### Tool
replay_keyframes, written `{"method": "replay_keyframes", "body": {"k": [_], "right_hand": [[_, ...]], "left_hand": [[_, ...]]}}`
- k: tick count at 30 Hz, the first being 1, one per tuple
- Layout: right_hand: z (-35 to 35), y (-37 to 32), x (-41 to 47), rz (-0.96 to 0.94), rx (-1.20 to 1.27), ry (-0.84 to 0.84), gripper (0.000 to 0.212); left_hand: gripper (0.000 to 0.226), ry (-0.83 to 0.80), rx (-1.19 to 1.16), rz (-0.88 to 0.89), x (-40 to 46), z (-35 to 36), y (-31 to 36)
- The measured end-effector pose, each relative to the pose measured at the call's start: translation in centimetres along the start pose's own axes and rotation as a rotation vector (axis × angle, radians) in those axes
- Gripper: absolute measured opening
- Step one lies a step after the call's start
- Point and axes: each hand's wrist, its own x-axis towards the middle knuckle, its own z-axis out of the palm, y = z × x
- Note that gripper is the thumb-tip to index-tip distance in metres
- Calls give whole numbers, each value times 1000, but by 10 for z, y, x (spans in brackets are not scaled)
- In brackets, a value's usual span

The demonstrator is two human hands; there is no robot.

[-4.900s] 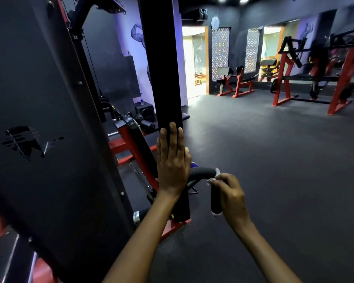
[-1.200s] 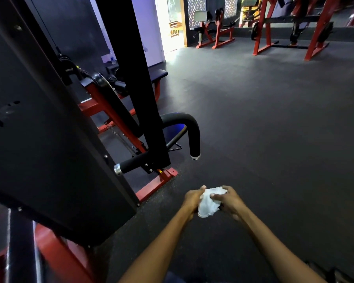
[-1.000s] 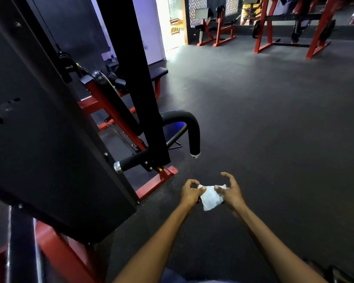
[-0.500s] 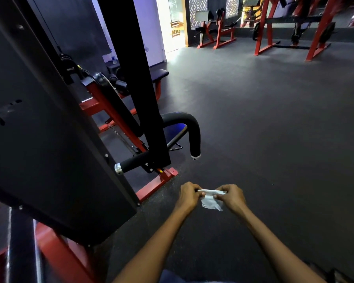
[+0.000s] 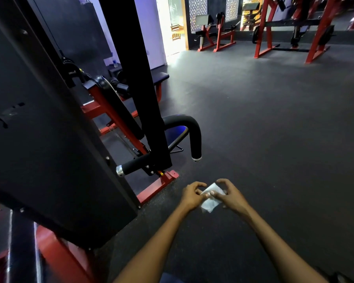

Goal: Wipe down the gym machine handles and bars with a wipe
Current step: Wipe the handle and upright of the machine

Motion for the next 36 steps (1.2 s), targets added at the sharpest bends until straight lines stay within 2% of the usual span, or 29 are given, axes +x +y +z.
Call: {"method": "replay_keyframes", "body": {"k": [1,3,5,8,10,15,16,18,21,25,26,28,30,31,33,36], "right_hand": [[-1,-2,-1,92,132,-59,47],[2,-1,-2,251,411,-122,53],[6,4,0,293,584,-32,49],[12,4,2,242,657,111,36],[14,0,1,175,629,116,26],[15,-1,0,139,545,36,23],[14,0,2,118,517,26,24],[14,3,6,80,381,-5,42],[18,6,11,44,101,10,51],[17,7,13,-100,-200,110,17],[15,6,13,-134,-210,108,11],[11,5,13,-184,-172,78,12],[11,5,14,-188,-67,30,12],[12,5,14,-163,-4,39,10],[12,3,16,-129,78,168,12],[6,-13,22,-152,50,384,15]], "left_hand": [[34,12,-71,-25,-1,0,0],[28,-7,-253,-86,-3,0,-2],[22,17,-423,-148,-5,2,-2],[18,97,-463,-151,-8,7,-6],[21,117,-418,-101,-8,8,-9],[25,94,-265,13,-12,3,-9],[33,91,-242,19,-12,2,-10],[44,105,-174,24,-13,1,-8],[34,169,-28,76,-14,1,-3],[15,236,-8,72,-13,-2,-1],[14,208,-32,69,-12,-3,-2],[11,152,-64,79,-11,-4,-2],[12,163,-102,96,-11,-5,-1],[13,197,-122,113,-11,-6,1],[13,335,-117,176,-13,-9,7],[25,676,70,384,-17,-20,19]]}}
